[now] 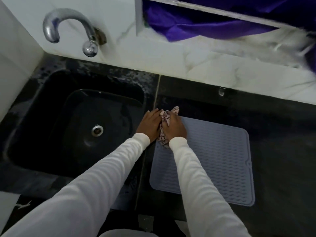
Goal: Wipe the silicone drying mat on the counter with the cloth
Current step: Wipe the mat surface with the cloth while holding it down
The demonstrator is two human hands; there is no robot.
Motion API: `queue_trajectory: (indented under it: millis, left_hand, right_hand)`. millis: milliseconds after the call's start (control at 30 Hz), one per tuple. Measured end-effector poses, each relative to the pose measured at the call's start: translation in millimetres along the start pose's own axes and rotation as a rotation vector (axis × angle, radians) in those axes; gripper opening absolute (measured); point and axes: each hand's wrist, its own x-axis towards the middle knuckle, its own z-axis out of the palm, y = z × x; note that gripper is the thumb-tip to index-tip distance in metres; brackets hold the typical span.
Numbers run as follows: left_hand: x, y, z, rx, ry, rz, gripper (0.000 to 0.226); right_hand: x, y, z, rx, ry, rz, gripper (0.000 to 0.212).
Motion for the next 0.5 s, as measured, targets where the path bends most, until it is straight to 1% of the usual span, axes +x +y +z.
queue_trajectory:
  millis: [100, 167, 267, 333, 500]
  left_hand:
    - [-4.9, -5.9, 2.0, 0.087, -0.046, 0.029, 0.061]
    - [-6.2, -3.7, 4.9, 0.105, -0.054, 0.024, 0.060]
    - [-5.9, 2.3, 4.5, 0.048, -0.053, -0.015, 0.057]
    - [-5.5, 1.4, 0.8, 0.007, -0.058, -0.025, 0.056]
    - [1.7, -1.0, -10.2, -0.021, -0.137, -0.058, 0.056]
  right_hand:
    - [11.1, 0.5, 6.7, -0.106, 0.001, 0.014, 0.044]
    - [18.1, 0.1, 2.8, -0.115, -0.036, 0.024, 0.046]
    - [18.3, 2.9, 0.0, -0.129, -0.093, 0.015, 0.049]
    - [15.8, 5.4, 0.3, -0.140, -0.119, 0.003, 0.047]
    - [9.5, 5.0, -2.3, -0.235, -0.178, -0.090, 0.042]
